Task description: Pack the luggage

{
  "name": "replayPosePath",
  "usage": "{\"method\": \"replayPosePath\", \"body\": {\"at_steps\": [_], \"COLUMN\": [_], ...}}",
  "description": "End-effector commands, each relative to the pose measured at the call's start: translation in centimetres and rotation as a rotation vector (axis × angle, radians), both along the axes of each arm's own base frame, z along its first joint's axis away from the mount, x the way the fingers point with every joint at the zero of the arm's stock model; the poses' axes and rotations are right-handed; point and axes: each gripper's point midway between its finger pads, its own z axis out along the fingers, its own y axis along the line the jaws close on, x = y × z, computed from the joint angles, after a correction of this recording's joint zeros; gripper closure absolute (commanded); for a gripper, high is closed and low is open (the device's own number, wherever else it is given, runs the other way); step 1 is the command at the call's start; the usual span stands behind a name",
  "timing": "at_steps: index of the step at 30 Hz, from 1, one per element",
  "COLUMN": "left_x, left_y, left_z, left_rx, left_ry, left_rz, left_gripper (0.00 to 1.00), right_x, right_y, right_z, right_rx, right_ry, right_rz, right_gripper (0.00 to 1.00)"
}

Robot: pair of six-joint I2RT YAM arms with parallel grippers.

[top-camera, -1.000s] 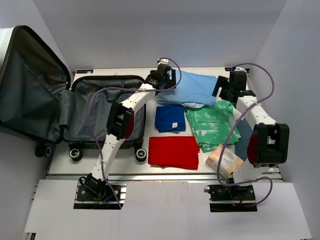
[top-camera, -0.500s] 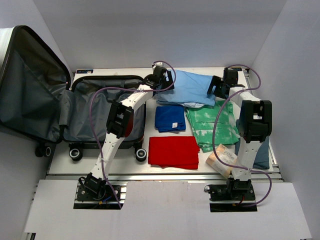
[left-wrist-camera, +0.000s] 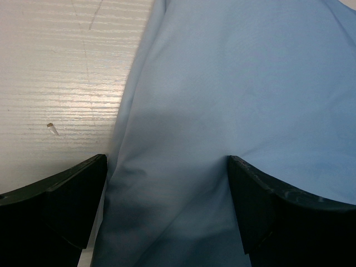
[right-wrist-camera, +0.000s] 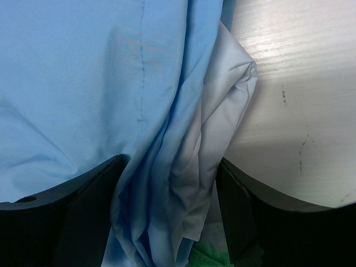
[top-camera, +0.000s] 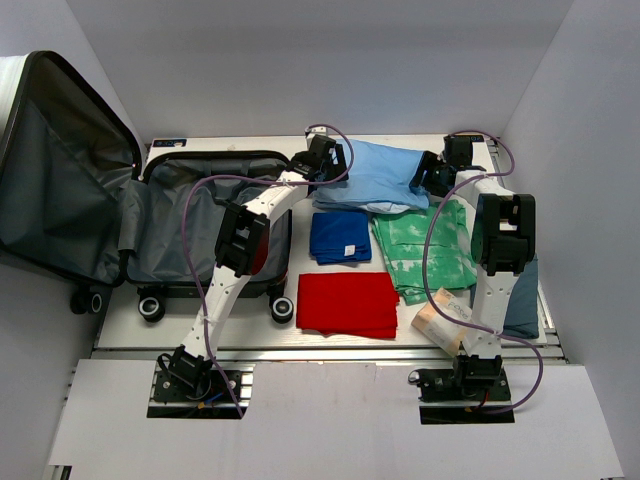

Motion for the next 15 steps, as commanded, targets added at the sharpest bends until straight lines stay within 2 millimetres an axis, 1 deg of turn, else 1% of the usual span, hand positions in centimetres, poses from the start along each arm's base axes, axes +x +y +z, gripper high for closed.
{"method": "replayPosePath", "body": {"at_steps": [1, 5, 6, 7, 8, 9, 10, 11, 12, 13, 14, 15], "left_x": [-1.0, -1.8, -2.4, -2.6, -3.0, -3.5, -4.1, -4.7, -4.8, -4.9, -5.6, -5.2], "left_y": [2.1, 1.4, 1.7, 1.6, 1.1, 0.9, 0.4, -0.5, -1.1, -1.7, -2.7, -3.3], "left_z": [-1.1, -4.2, -6.0, -6.7, -7.4, -8.6, -9.4, -9.7, -9.8, -9.5, -9.3, -8.2], "left_rx": [0.088, 0.057, 0.064, 0.066, 0.05, 0.04, 0.025, -0.015, -0.044, -0.069, -0.113, -0.137], "left_ry": [0.056, 0.134, 0.172, 0.186, 0.209, 0.239, 0.262, 0.29, 0.295, 0.296, 0.315, 0.287], "left_rz": [0.03, 0.016, 0.034, 0.029, 0.004, -0.011, -0.035, -0.078, -0.092, -0.117, -0.163, -0.189], "left_gripper": [0.02, 0.02, 0.02, 0.02, 0.02, 0.02, 0.02, 0.03, 0.23, 0.36, 0.51, 0.82], "right_x": [-0.3, -0.4, -0.4, -0.5, -0.7, -0.8, -0.9, -0.9, -0.9, -0.9, -0.6, -0.5], "right_y": [0.4, 0.9, 1.1, 1.1, 1.4, 1.6, 1.8, 2.3, 2.8, 3.0, 3.6, 4.2], "right_z": [-1.4, -2.0, -2.0, -2.3, -2.4, -2.7, -2.8, -2.7, -2.5, -2.5, -1.9, -1.6], "right_rx": [0.022, 0.035, 0.041, 0.047, 0.056, 0.058, 0.062, 0.084, 0.09, 0.1, 0.119, 0.125], "right_ry": [0.047, 0.061, 0.063, 0.07, 0.076, 0.08, 0.081, 0.081, 0.077, 0.075, 0.058, 0.05], "right_rz": [0.012, 0.026, 0.031, 0.033, 0.044, 0.062, 0.07, 0.094, 0.114, 0.127, 0.158, 0.18], "right_gripper": [0.27, 0.26, 0.26, 0.27, 0.29, 0.32, 0.38, 0.41, 0.45, 0.55, 0.62, 0.68]}}
